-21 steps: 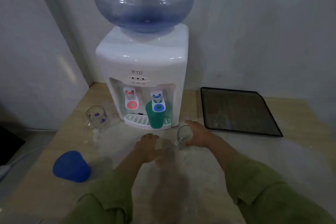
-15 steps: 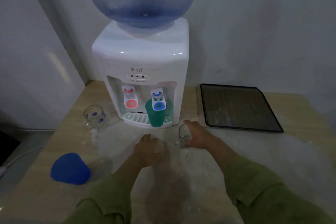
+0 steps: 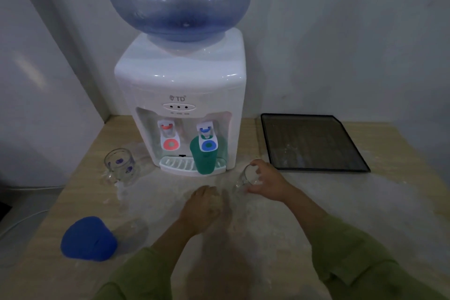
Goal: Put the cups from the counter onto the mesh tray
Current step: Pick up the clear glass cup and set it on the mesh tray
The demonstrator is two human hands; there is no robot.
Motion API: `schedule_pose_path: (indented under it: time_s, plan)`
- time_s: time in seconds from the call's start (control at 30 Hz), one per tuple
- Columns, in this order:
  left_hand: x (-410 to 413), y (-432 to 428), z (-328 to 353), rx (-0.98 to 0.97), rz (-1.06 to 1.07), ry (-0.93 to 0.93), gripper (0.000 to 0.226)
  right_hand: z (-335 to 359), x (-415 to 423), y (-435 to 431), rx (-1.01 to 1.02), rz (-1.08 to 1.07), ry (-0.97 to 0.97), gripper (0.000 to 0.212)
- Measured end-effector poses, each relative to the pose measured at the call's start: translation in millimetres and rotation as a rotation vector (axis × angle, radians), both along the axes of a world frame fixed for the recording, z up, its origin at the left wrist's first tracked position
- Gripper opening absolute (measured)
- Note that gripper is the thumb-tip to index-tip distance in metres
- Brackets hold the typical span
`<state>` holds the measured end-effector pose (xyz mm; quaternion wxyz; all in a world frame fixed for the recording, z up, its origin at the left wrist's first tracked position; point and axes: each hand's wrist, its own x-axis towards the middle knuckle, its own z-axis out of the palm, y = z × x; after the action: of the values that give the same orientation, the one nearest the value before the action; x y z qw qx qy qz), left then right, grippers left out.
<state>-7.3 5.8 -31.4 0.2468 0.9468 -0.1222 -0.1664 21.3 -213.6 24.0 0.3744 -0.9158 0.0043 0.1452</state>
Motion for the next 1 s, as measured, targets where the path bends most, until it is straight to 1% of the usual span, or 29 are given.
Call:
schedule_pose_path:
  time_s: [0.03,0.13,0.23,0.37,0.47,0.63,0.73,0.87,0.93,1.0]
  plan:
    - [0,-9,5,-0.076,0.029,0.003,0.050,4,-1,-4,0.051,-0.033,0.013,0.076]
    - [6,-35,19,-0.315,0.129,0.055,0.060,18,1,-21,0.165,-0.058,0.049,0.074]
    - [18,-65,33,-0.541,0.120,0.090,0.055,32,9,-40,0.253,-0.065,0.064,0.072]
    - [37,-105,49,-0.704,0.151,0.107,0.060,44,25,-70,0.378,-0.070,0.089,0.071]
    - [53,-127,48,-0.773,0.218,0.112,0.063,48,38,-90,0.477,-0.105,0.107,0.060]
    - [80,-170,52,-0.796,0.267,0.131,0.053,42,64,-134,0.543,-0.166,0.134,0.065]
    - [95,-191,49,-0.845,0.313,0.126,0.049,36,78,-158,0.581,-0.165,0.161,0.064]
    - [116,-211,48,-0.888,0.385,0.134,0.043,24,96,-185,0.624,-0.225,0.173,0.062]
    - [130,-219,46,-0.878,0.441,0.120,0.044,16,105,-199,0.584,-0.244,0.171,0.063]
    - [145,-228,47,-0.809,0.472,0.107,0.048,6,115,-212,0.438,-0.265,0.150,0.061]
